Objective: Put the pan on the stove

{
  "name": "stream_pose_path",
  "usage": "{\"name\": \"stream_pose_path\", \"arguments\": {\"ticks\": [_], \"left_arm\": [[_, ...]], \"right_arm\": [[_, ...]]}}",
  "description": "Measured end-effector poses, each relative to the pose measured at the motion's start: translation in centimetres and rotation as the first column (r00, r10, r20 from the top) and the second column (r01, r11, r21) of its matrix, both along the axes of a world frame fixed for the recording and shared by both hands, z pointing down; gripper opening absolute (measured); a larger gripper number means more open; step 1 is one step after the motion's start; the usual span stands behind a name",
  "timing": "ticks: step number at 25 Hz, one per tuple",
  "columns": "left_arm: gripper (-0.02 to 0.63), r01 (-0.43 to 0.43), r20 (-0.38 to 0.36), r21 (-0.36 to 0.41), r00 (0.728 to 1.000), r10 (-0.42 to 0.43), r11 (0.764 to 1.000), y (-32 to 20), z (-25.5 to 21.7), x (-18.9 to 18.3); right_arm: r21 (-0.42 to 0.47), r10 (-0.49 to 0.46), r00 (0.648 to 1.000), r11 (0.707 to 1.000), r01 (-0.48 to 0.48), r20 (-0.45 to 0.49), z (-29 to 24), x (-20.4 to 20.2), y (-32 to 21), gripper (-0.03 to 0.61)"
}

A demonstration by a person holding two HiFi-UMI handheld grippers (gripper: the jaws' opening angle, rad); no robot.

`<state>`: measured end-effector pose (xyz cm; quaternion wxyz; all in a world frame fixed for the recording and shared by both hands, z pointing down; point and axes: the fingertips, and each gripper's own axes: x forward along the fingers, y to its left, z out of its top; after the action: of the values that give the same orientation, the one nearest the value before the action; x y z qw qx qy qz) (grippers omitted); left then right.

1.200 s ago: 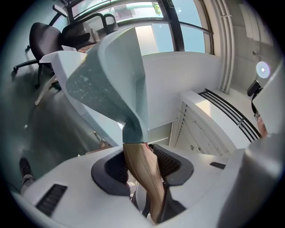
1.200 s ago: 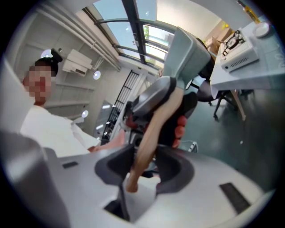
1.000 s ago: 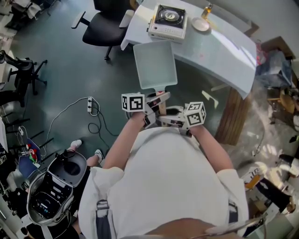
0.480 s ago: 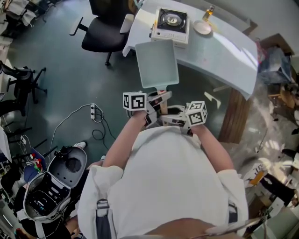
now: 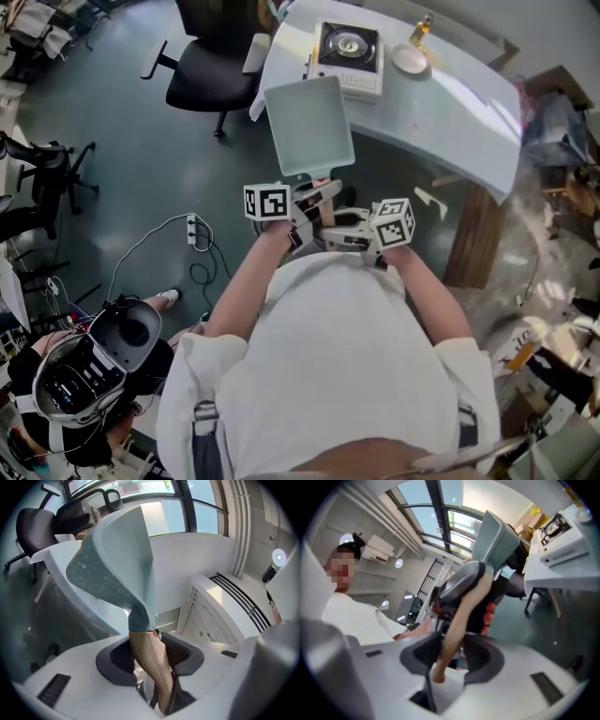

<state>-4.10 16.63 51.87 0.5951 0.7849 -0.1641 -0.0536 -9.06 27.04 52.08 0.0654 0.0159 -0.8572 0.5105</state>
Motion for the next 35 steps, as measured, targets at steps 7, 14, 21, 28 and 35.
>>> {"name": "stream_pose_path", "arguments": {"ticks": [7, 14, 21, 28, 35], "left_arm": [[0.179, 0.029, 0.009, -0.017, 1.000, -0.029, 0.999, -5.4, 1.5, -0.4], [0.179, 0.063, 0.019, -0.031, 0.998, -0.062, 0.998, -9.3, 2.4, 0.3], [0.179, 0.116, 0.025, -0.036, 0.993, -0.115, 0.993, -13.5, 2.7, 1.4], [0.179, 0.152, 0.033, -0.038, 0.988, -0.150, 0.988, -18.1, 3.0, 3.5], [0.179, 0.185, 0.051, -0.030, 0.982, -0.183, 0.982, -22.3, 3.6, 4.8]], "right_arm": [[-0.026, -0.036, 0.999, 0.999, 0.036, 0.004, 1.4, -0.2, -5.2, 0.164], [-0.037, -0.081, 0.997, 0.996, 0.081, 0.005, 2.1, 0.9, -8.9, 0.164], [-0.034, -0.129, 0.992, 0.991, 0.129, 0.014, 2.2, 2.6, -12.9, 0.164], [-0.036, -0.177, 0.984, 0.983, 0.177, 0.019, 2.2, 5.1, -17.4, 0.164], [-0.040, -0.201, 0.979, 0.979, 0.202, 0.024, 2.6, 6.7, -21.5, 0.164]]}}
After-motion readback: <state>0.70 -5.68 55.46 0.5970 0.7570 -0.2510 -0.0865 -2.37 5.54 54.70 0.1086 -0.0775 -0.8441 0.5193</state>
